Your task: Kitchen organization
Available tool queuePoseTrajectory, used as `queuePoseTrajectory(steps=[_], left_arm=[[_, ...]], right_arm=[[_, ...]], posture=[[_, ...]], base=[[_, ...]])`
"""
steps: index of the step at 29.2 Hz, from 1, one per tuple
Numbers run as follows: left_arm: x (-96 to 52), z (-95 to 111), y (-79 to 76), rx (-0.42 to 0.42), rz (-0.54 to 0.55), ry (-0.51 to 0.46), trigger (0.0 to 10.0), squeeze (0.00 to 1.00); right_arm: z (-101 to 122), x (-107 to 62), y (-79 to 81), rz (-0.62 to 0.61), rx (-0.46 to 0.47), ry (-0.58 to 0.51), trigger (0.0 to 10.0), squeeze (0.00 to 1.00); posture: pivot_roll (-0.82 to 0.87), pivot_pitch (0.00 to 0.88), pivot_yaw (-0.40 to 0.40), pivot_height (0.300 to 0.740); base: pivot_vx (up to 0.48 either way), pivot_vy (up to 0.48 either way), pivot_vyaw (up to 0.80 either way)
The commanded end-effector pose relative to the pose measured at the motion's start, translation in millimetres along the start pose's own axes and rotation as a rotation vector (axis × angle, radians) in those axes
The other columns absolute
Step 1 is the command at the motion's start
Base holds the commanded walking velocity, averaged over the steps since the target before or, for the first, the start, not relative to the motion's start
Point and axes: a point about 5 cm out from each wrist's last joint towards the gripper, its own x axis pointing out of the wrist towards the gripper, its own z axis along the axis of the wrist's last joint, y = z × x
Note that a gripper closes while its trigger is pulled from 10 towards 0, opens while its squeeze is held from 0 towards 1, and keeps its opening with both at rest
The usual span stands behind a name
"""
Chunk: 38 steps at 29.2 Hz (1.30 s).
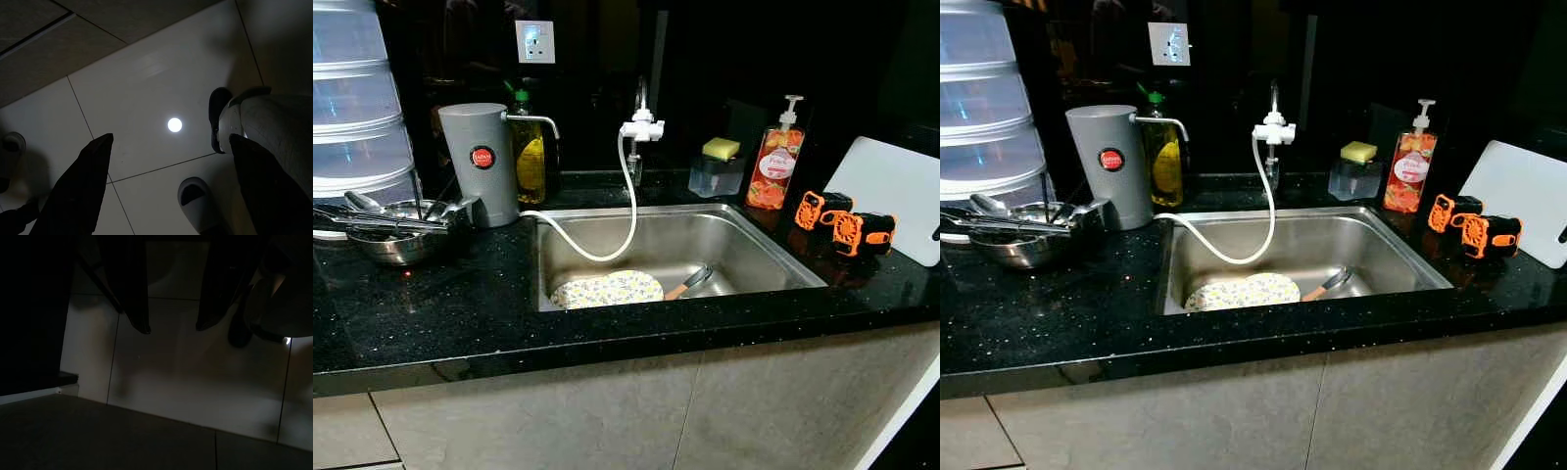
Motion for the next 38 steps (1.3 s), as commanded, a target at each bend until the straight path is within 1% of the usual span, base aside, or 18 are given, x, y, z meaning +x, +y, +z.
queuePoseTrajectory(steps=[1, 38], left_arm=[[0.0, -0.8, -0.2, 0.015, -0.005, 0.006, 10.0, 0.00], [-0.6, -3.1, -0.6, 0.004, -0.006, 0.010, 10.0, 0.00]], right_arm=[[-4.1, -0.9, 1.0, 0.001, 0.000, 0.017, 10.0, 0.00], [-5.0, -1.1, 1.8, 0.003, 0.002, 0.019, 10.0, 0.00]], posture=[[0.00, 0.000, -0.059, 0.740], [0.00, 0.000, -0.062, 0.740]], base=[[0.000, 0.000, 0.00], [0.000, 0.000, 0.00]])
